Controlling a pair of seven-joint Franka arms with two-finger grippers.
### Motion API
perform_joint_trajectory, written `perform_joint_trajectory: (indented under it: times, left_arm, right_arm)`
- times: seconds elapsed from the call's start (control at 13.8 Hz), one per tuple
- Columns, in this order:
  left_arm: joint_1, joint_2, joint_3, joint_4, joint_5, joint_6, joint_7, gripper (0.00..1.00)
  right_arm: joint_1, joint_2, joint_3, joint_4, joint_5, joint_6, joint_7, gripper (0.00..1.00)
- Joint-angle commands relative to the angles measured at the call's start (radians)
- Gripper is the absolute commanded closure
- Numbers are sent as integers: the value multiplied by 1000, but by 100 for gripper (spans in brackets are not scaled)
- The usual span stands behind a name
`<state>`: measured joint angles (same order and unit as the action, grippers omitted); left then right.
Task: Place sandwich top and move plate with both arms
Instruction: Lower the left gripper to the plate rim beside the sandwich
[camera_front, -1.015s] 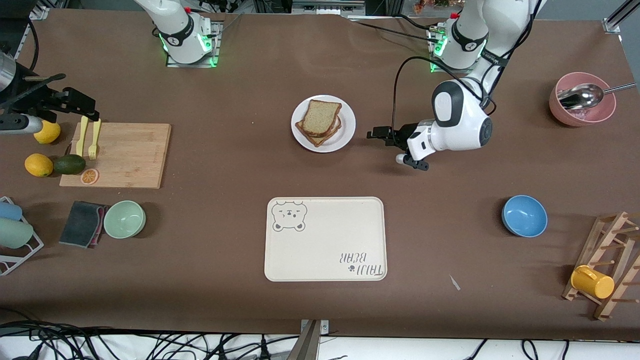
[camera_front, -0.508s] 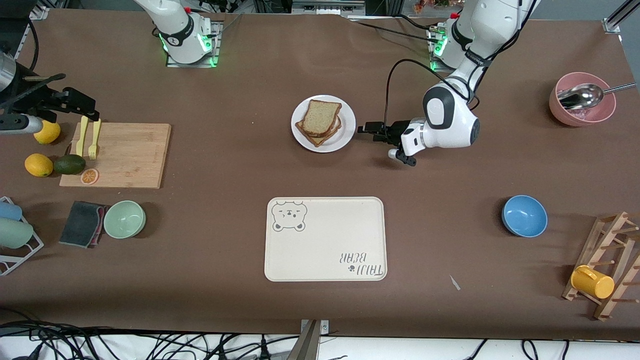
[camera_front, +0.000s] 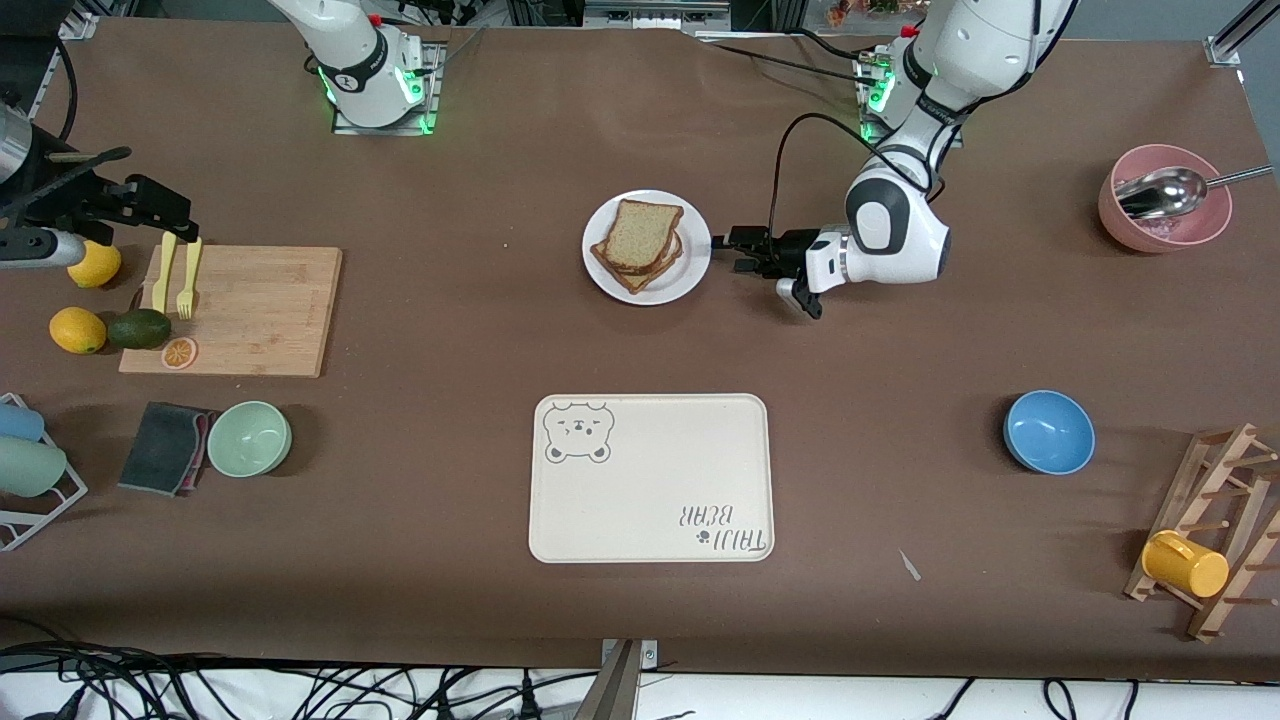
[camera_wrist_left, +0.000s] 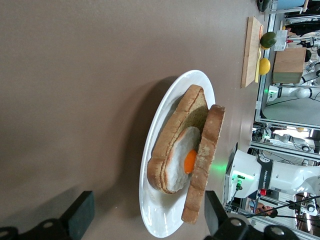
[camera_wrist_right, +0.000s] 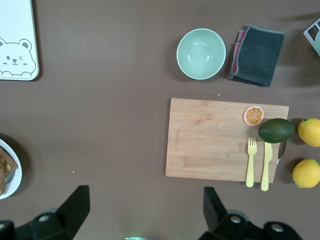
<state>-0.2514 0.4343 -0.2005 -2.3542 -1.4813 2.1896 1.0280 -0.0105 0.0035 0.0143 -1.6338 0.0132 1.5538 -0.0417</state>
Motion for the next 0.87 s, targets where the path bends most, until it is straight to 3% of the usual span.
perform_joint_trajectory:
  times: [0.0,0.44,0.8]
  left_arm:
    - [-12,7,3,-5,-48,-13,50,7]
    - [-51,27,3,-4,-131,-25,80,11]
    - [-60,63,3,-4,-134,-25,101,33]
  right_arm:
    - [-2,-7,1,11,-6,-17,-9,0]
    - [-2,-7,1,11,-4,-17,-9,0]
    - [-3,-7,-2,11,-1,-17,-12,0]
